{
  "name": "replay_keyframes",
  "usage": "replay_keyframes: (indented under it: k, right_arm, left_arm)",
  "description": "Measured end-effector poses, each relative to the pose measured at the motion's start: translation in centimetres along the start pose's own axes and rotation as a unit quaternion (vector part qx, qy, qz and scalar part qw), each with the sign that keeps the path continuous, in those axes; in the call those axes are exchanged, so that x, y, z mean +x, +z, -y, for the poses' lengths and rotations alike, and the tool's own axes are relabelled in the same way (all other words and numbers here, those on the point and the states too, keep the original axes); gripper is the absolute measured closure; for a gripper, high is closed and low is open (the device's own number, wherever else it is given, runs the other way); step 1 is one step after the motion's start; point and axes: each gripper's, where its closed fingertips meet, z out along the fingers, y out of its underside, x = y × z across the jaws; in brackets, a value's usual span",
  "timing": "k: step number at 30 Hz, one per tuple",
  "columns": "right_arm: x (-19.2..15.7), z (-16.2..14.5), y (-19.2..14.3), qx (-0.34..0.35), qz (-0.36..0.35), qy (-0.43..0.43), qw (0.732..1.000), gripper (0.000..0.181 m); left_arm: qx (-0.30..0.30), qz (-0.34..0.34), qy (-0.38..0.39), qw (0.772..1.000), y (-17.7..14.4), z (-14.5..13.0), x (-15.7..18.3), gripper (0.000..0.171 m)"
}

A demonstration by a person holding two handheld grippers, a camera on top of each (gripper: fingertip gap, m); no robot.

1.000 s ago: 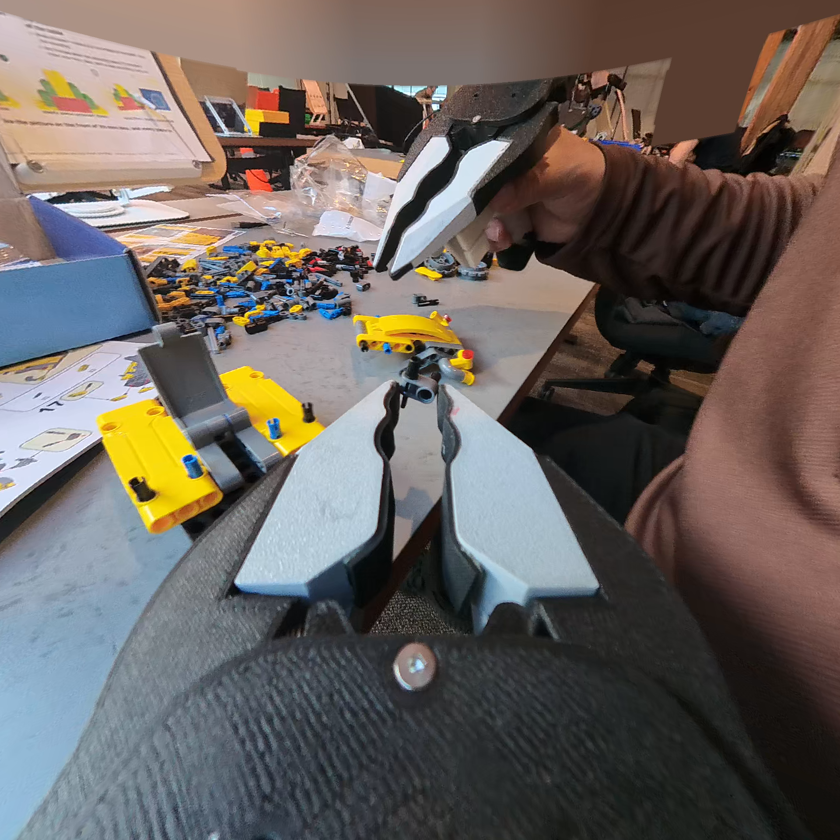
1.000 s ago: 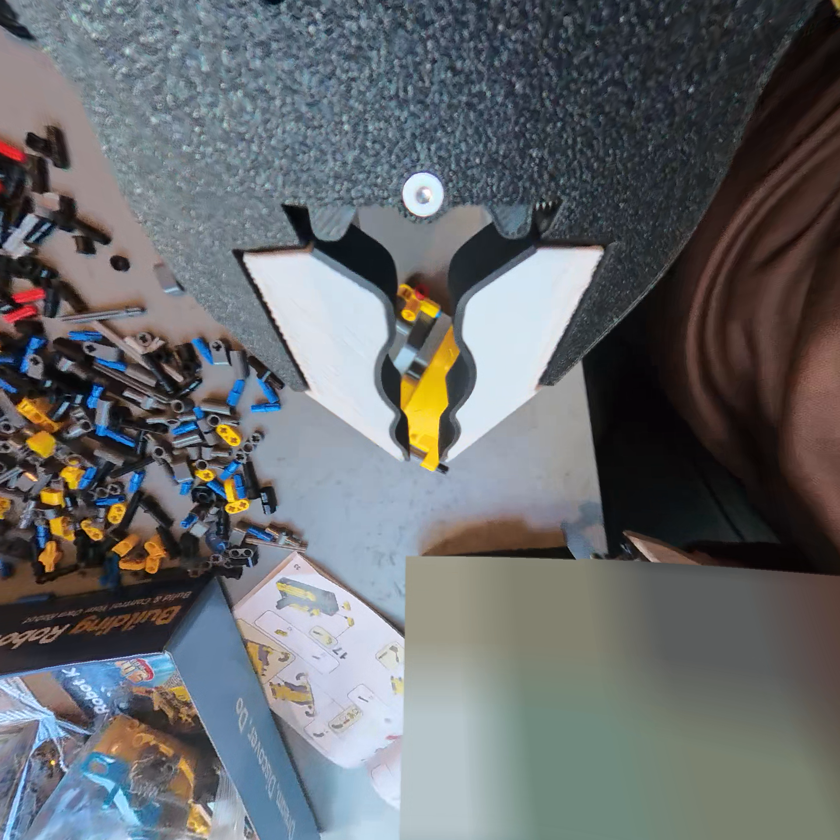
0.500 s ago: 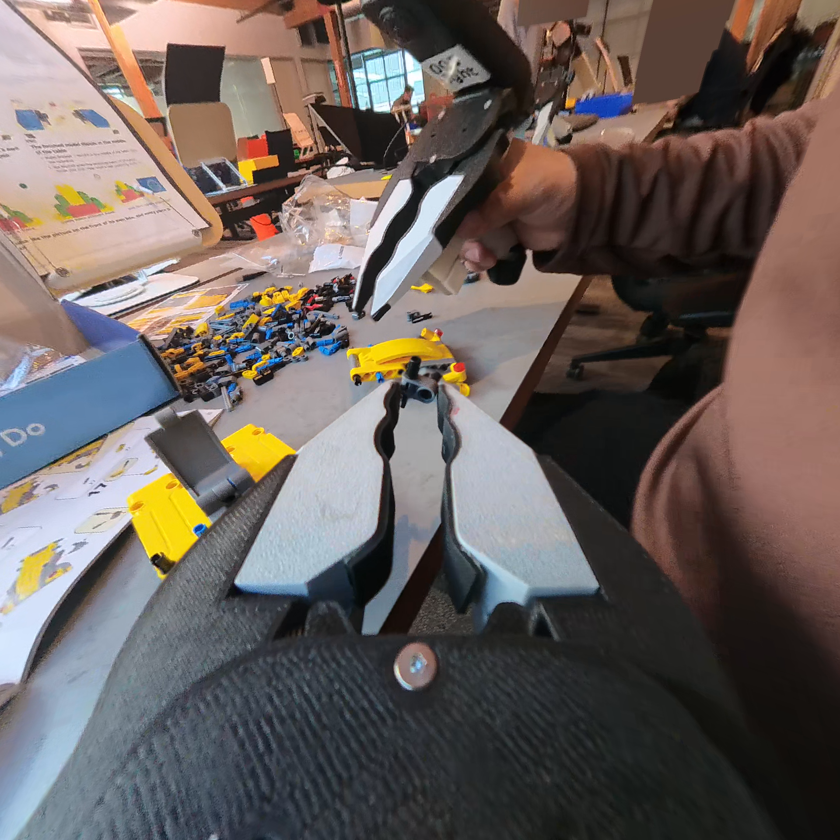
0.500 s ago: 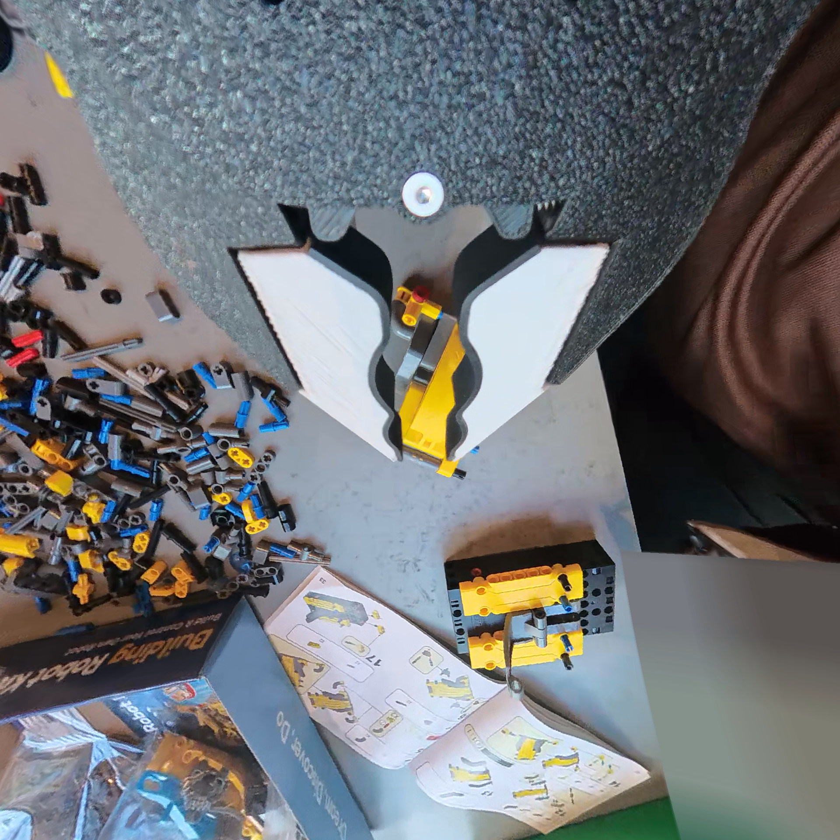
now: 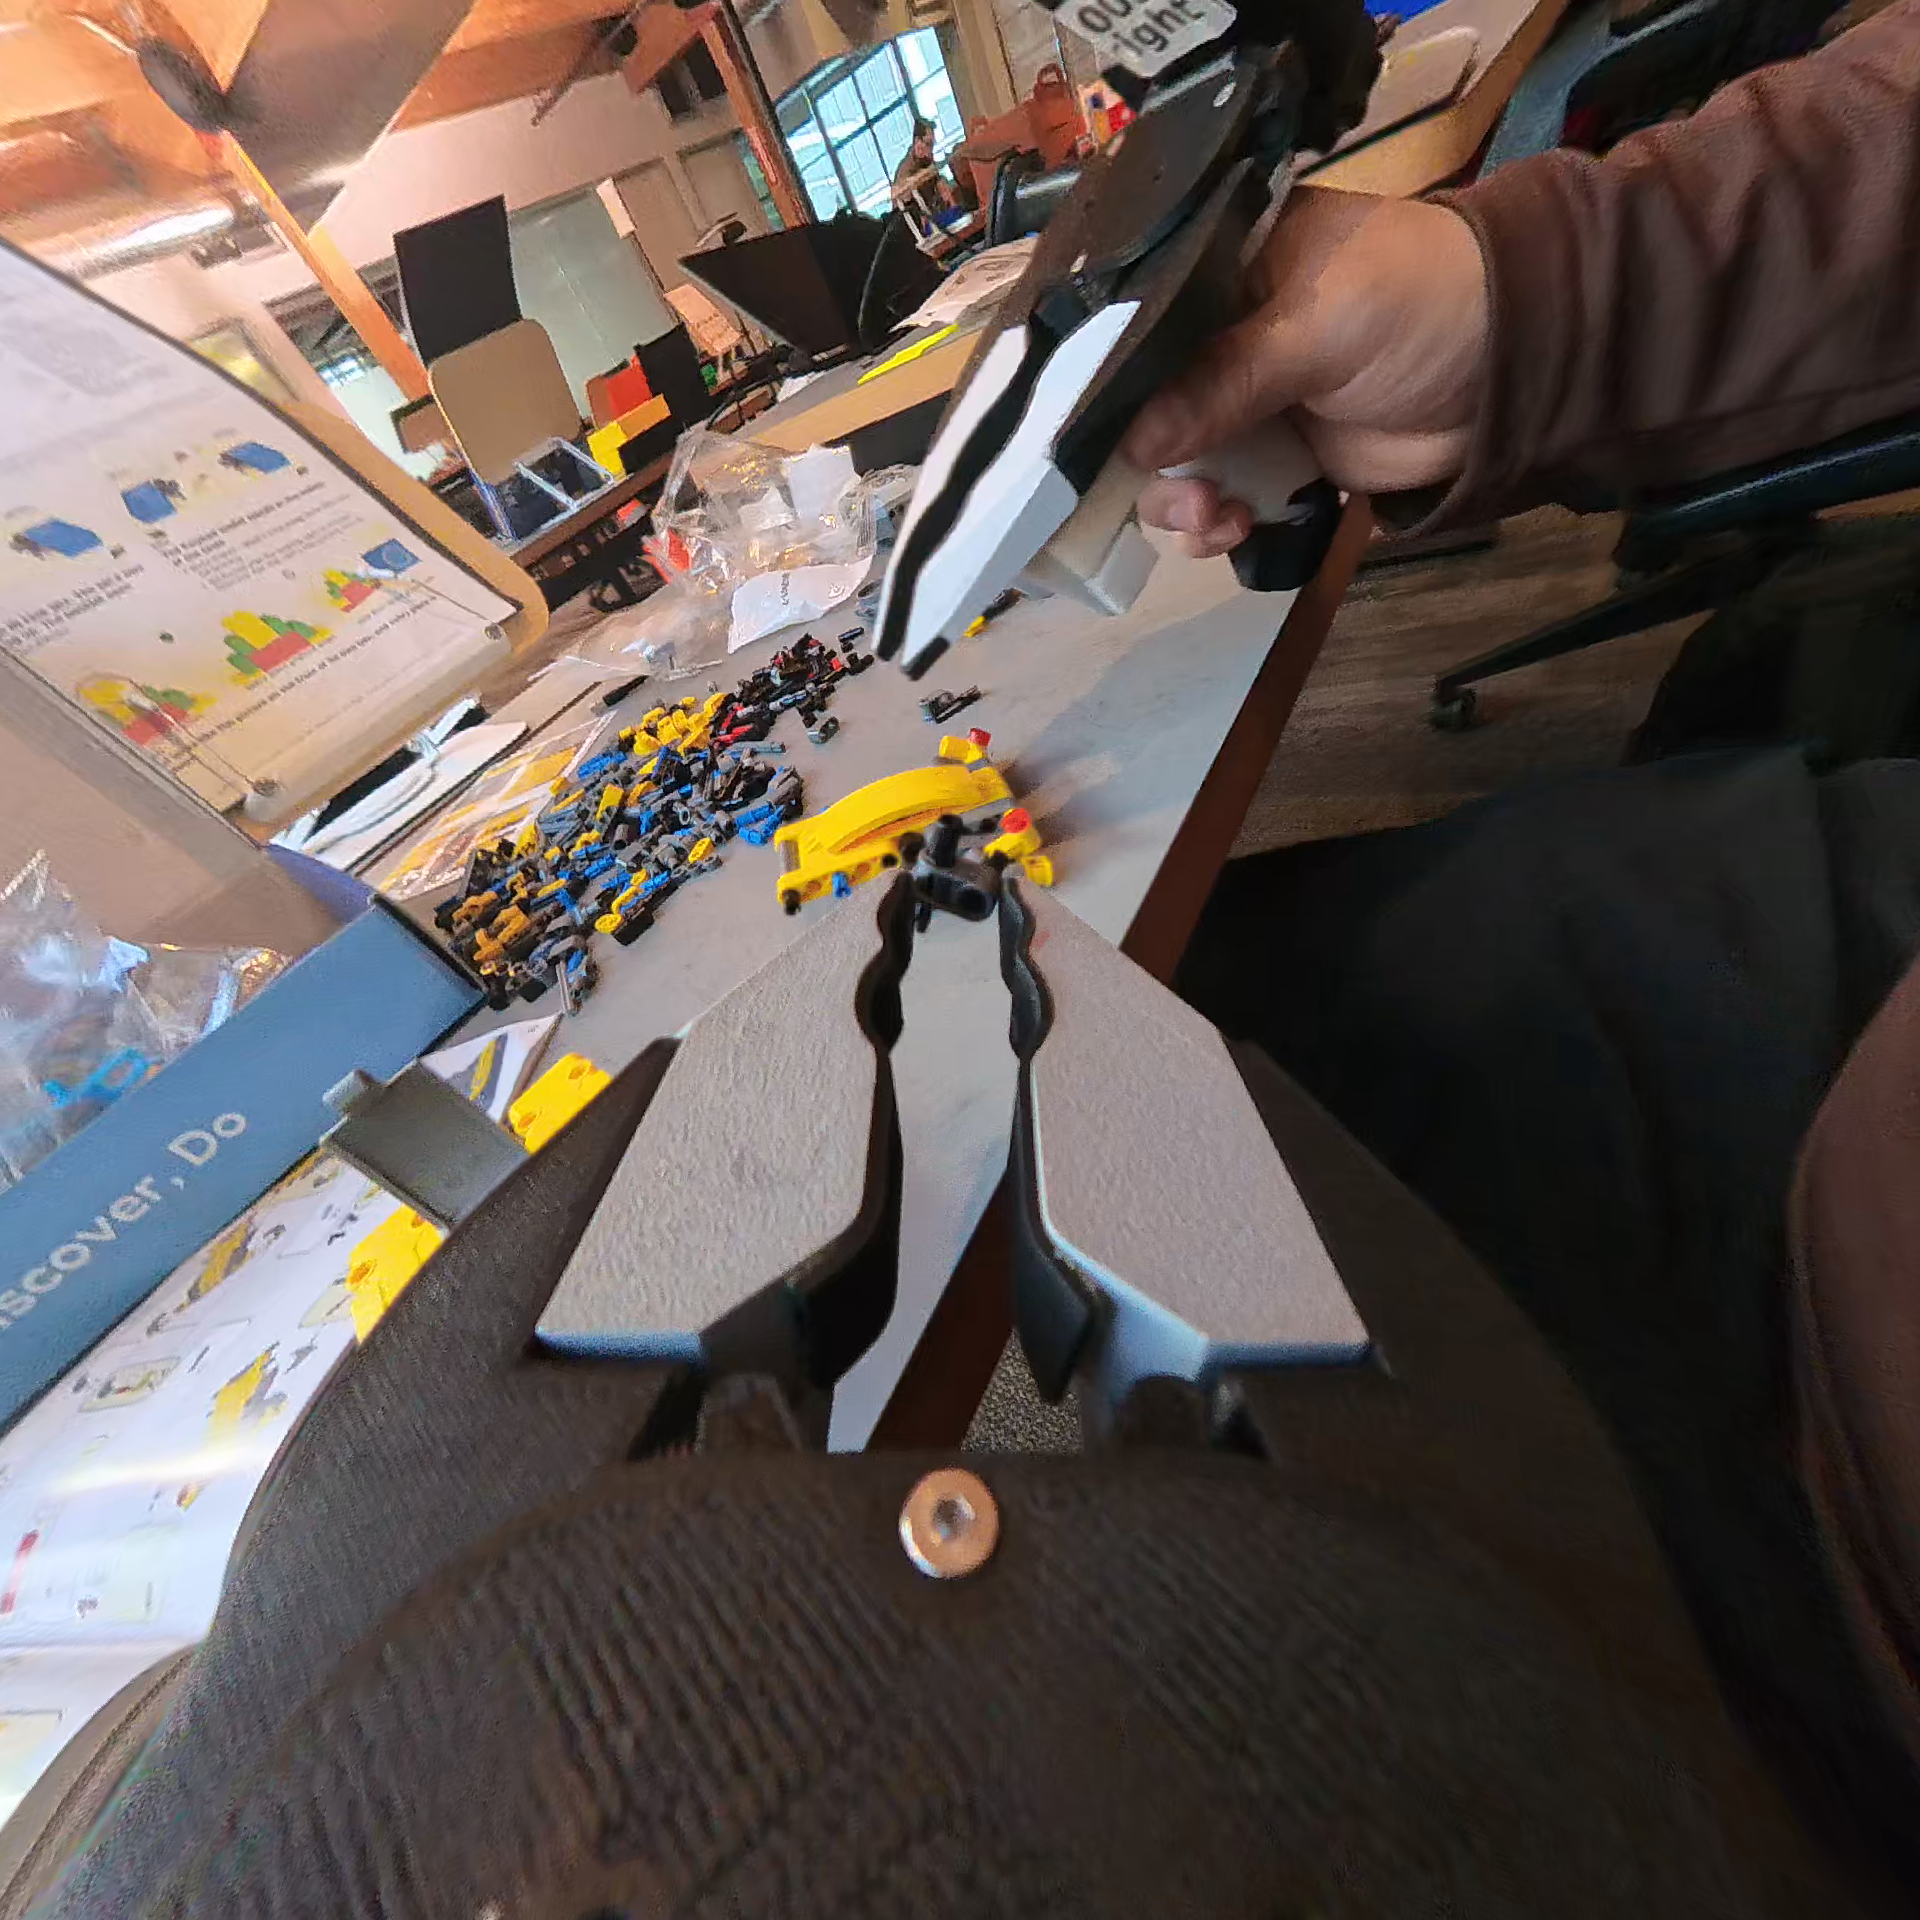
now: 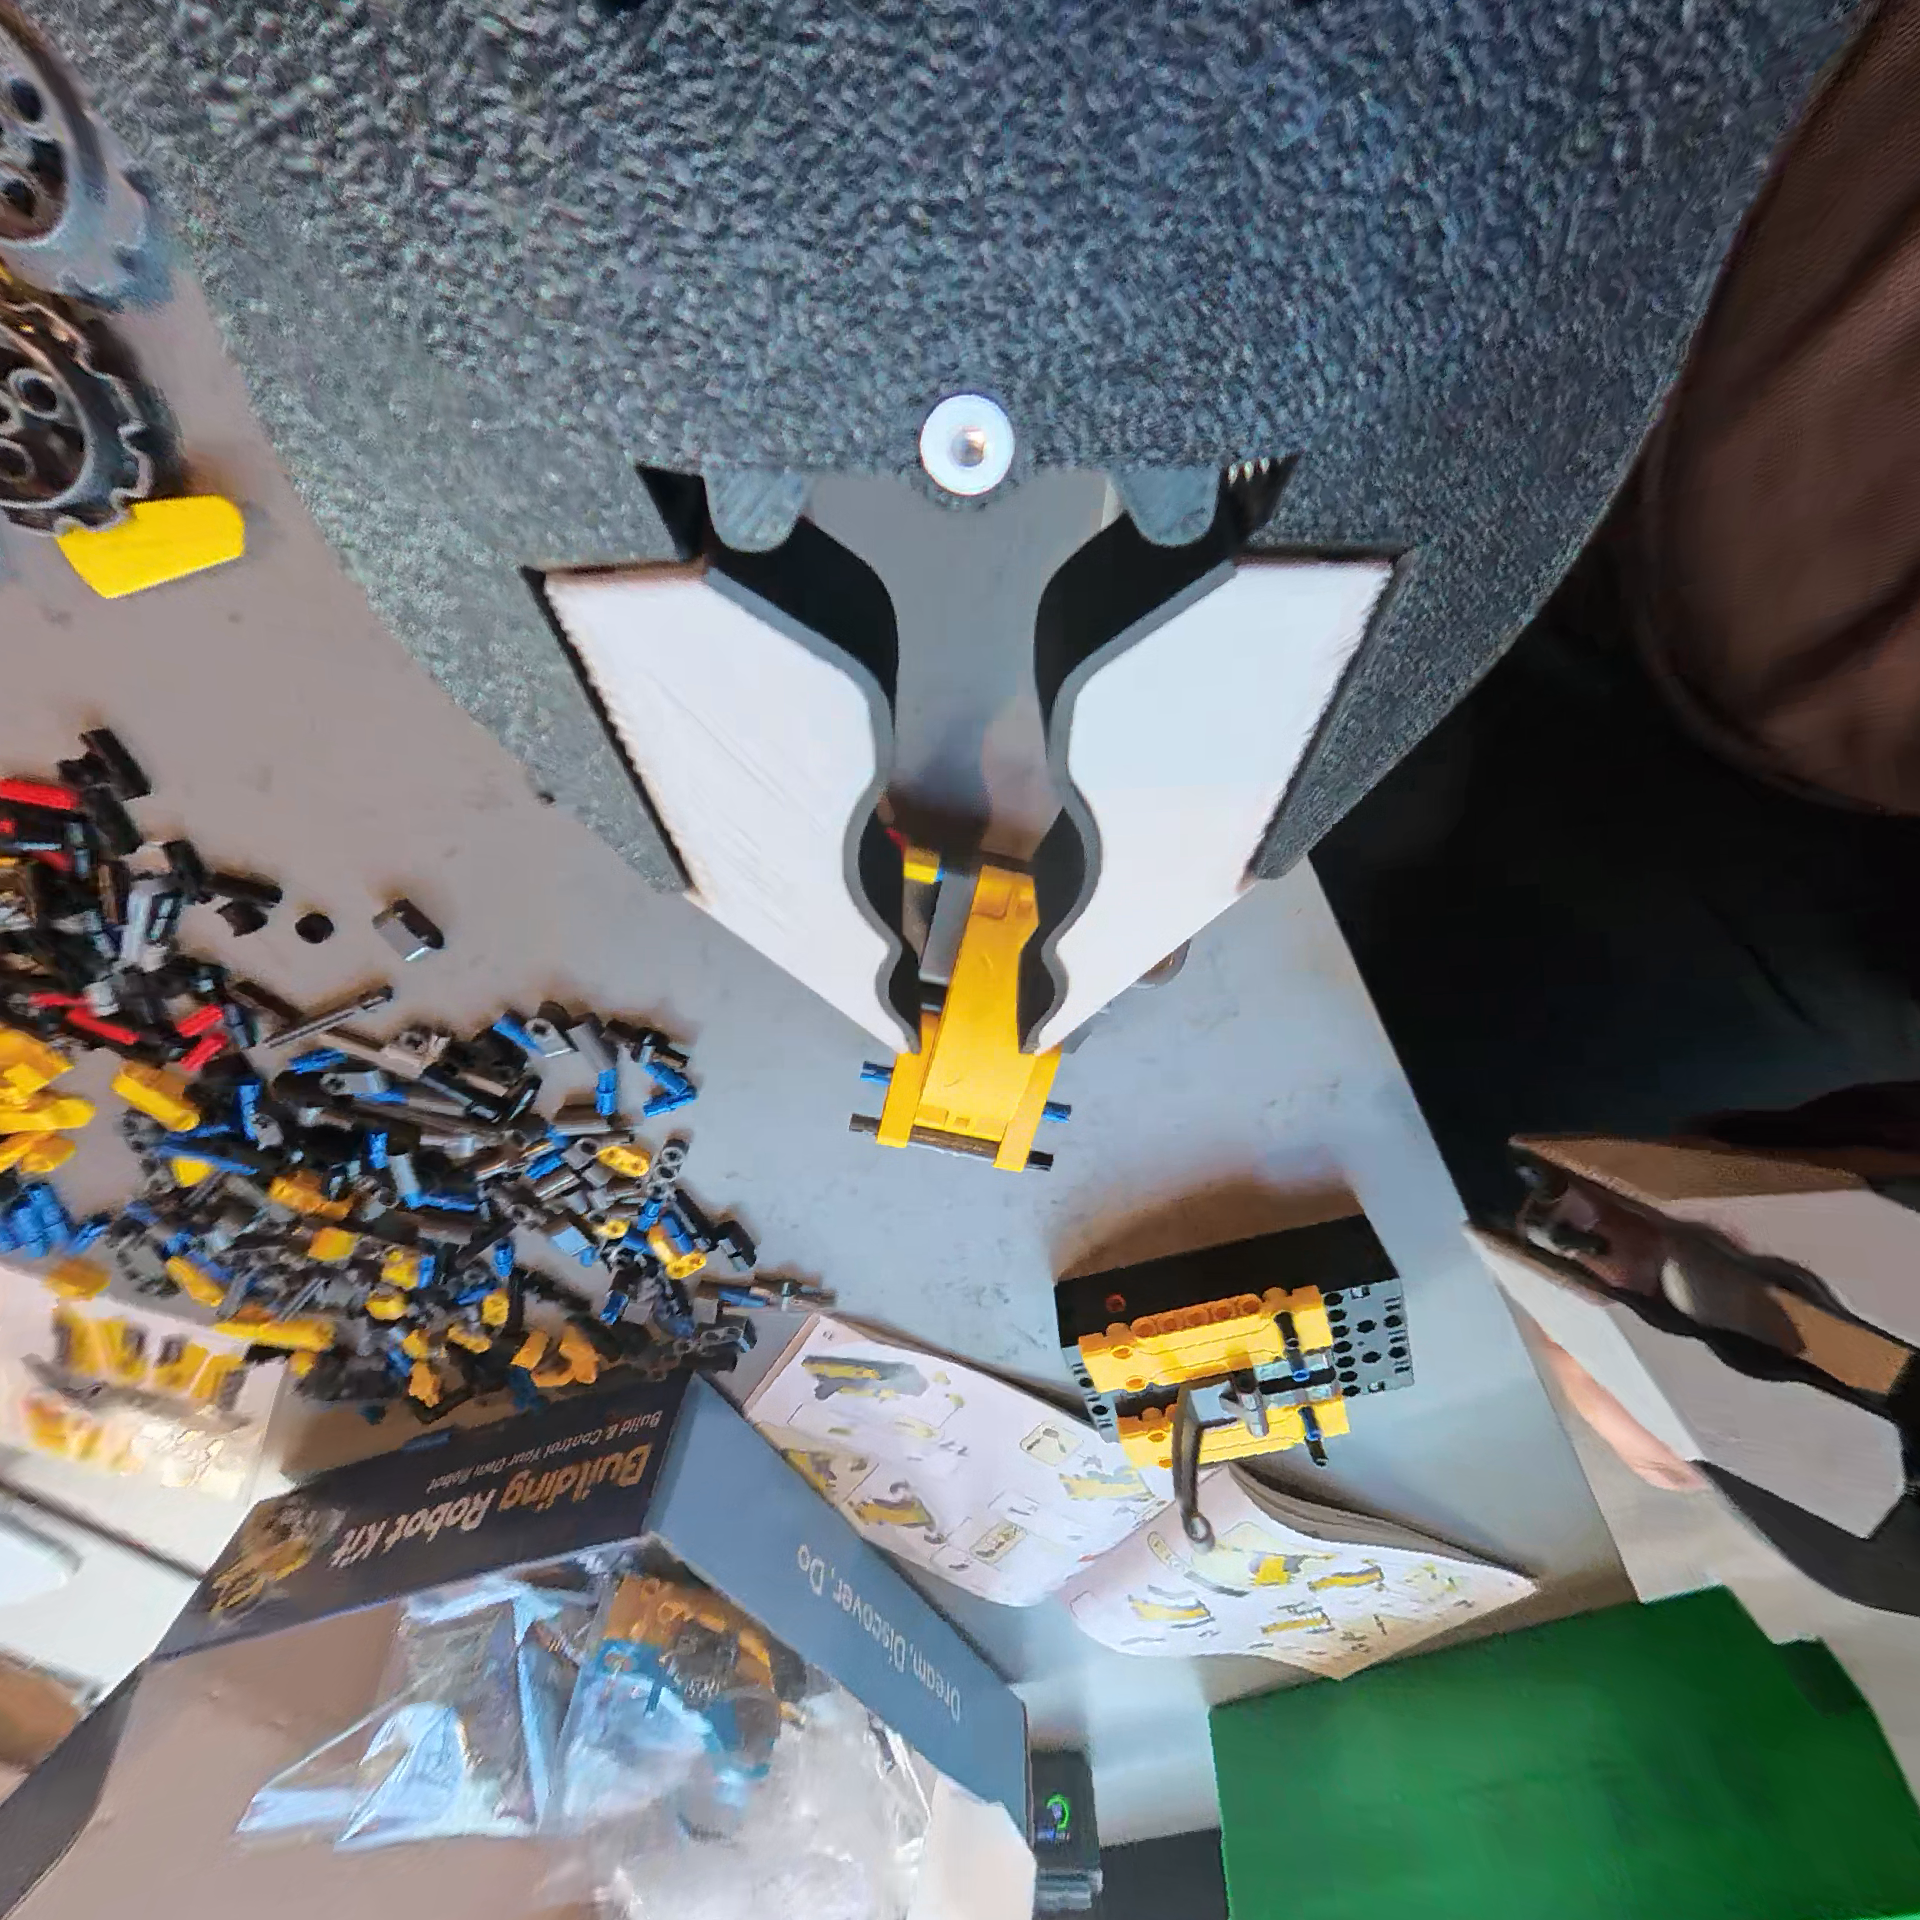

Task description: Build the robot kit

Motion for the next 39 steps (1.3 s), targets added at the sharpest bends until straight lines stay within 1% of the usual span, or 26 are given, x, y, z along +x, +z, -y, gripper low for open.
replay_keyframes:
  k: [3,5,6,8,9,11,13,15,16,19,21,24,26,30,35,39]
  right_arm:
    - [0.3,0.6,-0.2,0.023,-0.033,-0.022,0.999,0.167]
    - [0.3,1.2,-0.4,0.044,-0.048,-0.032,0.997,0.167]
    - [0.6,1.4,-0.4,0.05,-0.061,-0.04,0.996,0.167]
    - [0.8,1.6,-0.3,0.058,-0.072,-0.051,0.994,0.167]
    - [0.9,1.6,-0.2,0.06,-0.079,-0.055,0.994,0.167]
    - [0.9,1.2,0.0,0.059,-0.084,-0.054,0.993,0.168]
    - [0.7,1.0,0.0,0.059,-0.083,-0.062,0.993,0.168]
    - [0.4,1.2,0.0,0.063,-0.076,-0.071,0.993,0.17]
    - [0.3,1.1,0.1,0.06,-0.069,-0.069,0.993,0.171]
    - [0.8,1.0,0.1,0.063,-0.071,-0.058,0.994,0.171]
    - [1.7,1.4,-0.3,0.08,-0.086,-0.049,0.992,0.172]
    - [3.0,2.2,-0.5,0.106,-0.097,-0.04,0.989,0.174]
    - [3.4,2.6,-0.4,0.118,-0.096,-0.041,0.988,0.173]
    - [3.8,2.7,-0.1,0.12,-0.092,-0.039,0.988,0.169]
    - [3.7,2.9,-0.5,0.131,-0.097,-0.036,0.986,0.168]
    - [3.6,3.3,-0.1,0.131,-0.086,-0.017,0.987,0.168]
  left_arm:
    - [-0.003,0.004,0.01,1.0,0.4,0.7,1.0,0.158]
    - [-0.013,0.008,0.018,1.0,0.2,0.5,1.7,0.158]
    - [-0.024,0.012,0.035,0.999,0.0,0.2,1.9,0.158]
    - [-0.04,0.032,0.077,0.996,-0.6,-0.1,1.5,0.158]
    - [-0.044,0.042,0.083,0.995,-0.9,-0.1,0.8,0.158]
    - [-0.035,0.059,0.071,0.995,-1.4,0.4,-0.7,0.158]
    - [-0.021,0.061,0.036,0.997,-1.8,0.4,-1.9,0.158]
    - [-0.018,0.038,-0.015,0.999,-1.9,-0.9,-2.1,0.158]
    - [-0.018,0.031,-0.026,0.999,-2.0,-1.1,-2.2,0.158]
    - [0.009,0.023,-0.037,0.999,-2.5,-0.3,-2.6,0.158]
    - [0.012,0.017,-0.049,0.999,-2.5,-0.4,-2.4,0.158]
    - [0.017,0.002,-0.053,0.998,-2.4,-0.2,-1.3,0.158]
    - [0.013,-0.002,-0.04,0.999,-2.6,-0.1,-0.6,0.158]
    - [-0.001,0.018,-0.002,1.0,-2.8,-0.1,-0.6,0.158]
    - [-0.021,0.043,-0.013,0.999,-2.9,-0.9,-0.9,0.157]
    - [-0.024,0.047,0.004,0.999,-4.0,-0.2,0.1,0.157]
